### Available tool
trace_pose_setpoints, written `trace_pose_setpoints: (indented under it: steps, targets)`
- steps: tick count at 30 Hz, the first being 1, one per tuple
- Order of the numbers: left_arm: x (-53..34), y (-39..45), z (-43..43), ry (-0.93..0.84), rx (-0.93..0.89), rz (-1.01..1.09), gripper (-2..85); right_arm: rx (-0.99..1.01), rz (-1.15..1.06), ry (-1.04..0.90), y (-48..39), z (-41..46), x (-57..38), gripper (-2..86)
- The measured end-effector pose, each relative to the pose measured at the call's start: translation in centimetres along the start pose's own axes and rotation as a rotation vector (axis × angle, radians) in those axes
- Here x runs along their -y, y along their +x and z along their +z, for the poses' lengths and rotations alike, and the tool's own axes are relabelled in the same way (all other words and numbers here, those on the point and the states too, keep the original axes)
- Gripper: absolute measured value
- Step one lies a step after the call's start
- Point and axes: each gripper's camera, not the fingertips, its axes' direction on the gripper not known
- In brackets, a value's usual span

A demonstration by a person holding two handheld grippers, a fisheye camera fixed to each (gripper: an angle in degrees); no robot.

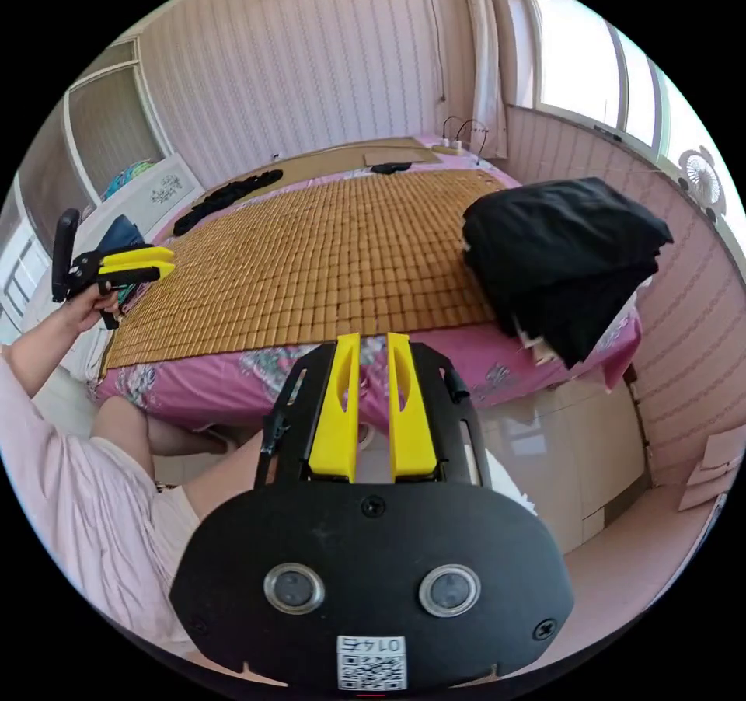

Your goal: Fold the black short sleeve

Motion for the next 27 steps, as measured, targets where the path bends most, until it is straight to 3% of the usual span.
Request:
trace_pose_setpoints:
  steps: [4,8,12,19,23,27]
  targets:
    - [-10.0,0.9,-6.8,0.027,0.303,-0.118,7.5,0.002,-0.181,-0.032,-11.0,1.6,-3.3,6.3]
    - [-17.6,-0.4,-12.3,0.109,0.42,-0.339,8.0,0.066,-0.473,0.039,-19.4,2.5,-2.7,8.7]
    - [-27.3,-2.5,-16.8,0.105,0.553,-0.583,8.1,0.282,-0.761,0.097,-28.8,4.4,-0.6,11.3]
    - [-46.0,-6.5,-21.5,-0.005,0.641,-0.995,9.9,0.604,-1.113,0.005,-46.7,10.4,1.9,11.4]
    - [-52.7,-8.6,-22.0,-0.053,0.666,-1.123,13.2,0.659,-1.178,-0.072,-55.0,15.0,3.6,13.1]
    - [-57.1,-12.0,-20.9,-0.094,0.66,-1.205,15.3,0.636,-1.085,-0.171,-63.4,21.3,6.9,19.9]
